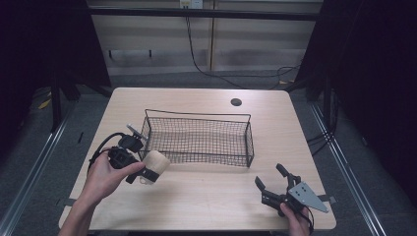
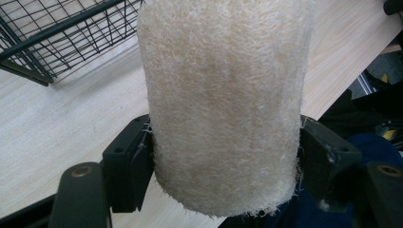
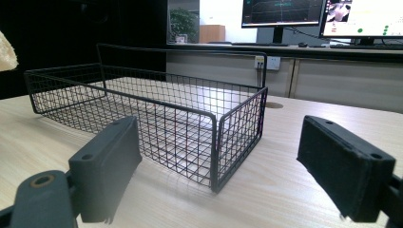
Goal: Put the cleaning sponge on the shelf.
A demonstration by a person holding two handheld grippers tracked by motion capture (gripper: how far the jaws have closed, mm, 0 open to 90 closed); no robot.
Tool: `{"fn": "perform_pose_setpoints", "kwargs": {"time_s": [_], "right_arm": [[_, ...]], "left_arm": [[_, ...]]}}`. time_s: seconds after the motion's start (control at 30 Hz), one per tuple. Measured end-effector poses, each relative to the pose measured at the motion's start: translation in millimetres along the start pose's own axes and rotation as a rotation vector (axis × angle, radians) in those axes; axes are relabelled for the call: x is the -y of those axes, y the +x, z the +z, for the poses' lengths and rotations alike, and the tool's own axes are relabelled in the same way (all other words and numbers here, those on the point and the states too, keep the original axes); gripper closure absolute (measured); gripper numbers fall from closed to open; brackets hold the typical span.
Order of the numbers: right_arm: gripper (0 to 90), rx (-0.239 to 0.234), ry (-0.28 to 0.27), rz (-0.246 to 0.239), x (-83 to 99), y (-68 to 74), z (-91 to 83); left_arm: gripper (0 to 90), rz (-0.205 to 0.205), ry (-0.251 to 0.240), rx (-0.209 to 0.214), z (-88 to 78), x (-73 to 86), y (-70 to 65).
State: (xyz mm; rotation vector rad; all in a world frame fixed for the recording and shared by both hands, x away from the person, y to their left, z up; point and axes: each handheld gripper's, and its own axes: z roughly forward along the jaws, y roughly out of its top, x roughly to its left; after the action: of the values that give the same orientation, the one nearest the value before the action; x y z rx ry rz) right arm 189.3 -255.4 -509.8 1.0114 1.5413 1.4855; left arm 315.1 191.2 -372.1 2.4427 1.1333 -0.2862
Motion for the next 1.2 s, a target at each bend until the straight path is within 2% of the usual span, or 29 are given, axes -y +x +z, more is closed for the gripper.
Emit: {"fn": "perform_pose_setpoints", "kwargs": {"time_s": [0.13, 0.5, 0.83, 1.2], "right_arm": [[13.6, -0.002, -0.003, 0.003, 0.2, -0.2, -0.1], [13.6, 0.003, -0.009, 0.005, 0.4, -0.2, -0.7], [13.6, 0.002, -0.006, 0.008, 0.3, -0.3, -0.7], [13.6, 0.003, -0.007, 0.005, 0.3, -0.2, -0.6]], "left_arm": [[28.4, 0.009, 0.002, 0.001, -5.6, -6.2, 0.5], [28.3, 0.001, -0.007, -0.006, -16.0, -20.5, 1.8], [28.4, -0.015, -0.034, -0.002, -27.0, -35.8, 3.3], [28.4, -0.043, -0.036, -0.011, -38.8, -58.5, 9.0]]}}
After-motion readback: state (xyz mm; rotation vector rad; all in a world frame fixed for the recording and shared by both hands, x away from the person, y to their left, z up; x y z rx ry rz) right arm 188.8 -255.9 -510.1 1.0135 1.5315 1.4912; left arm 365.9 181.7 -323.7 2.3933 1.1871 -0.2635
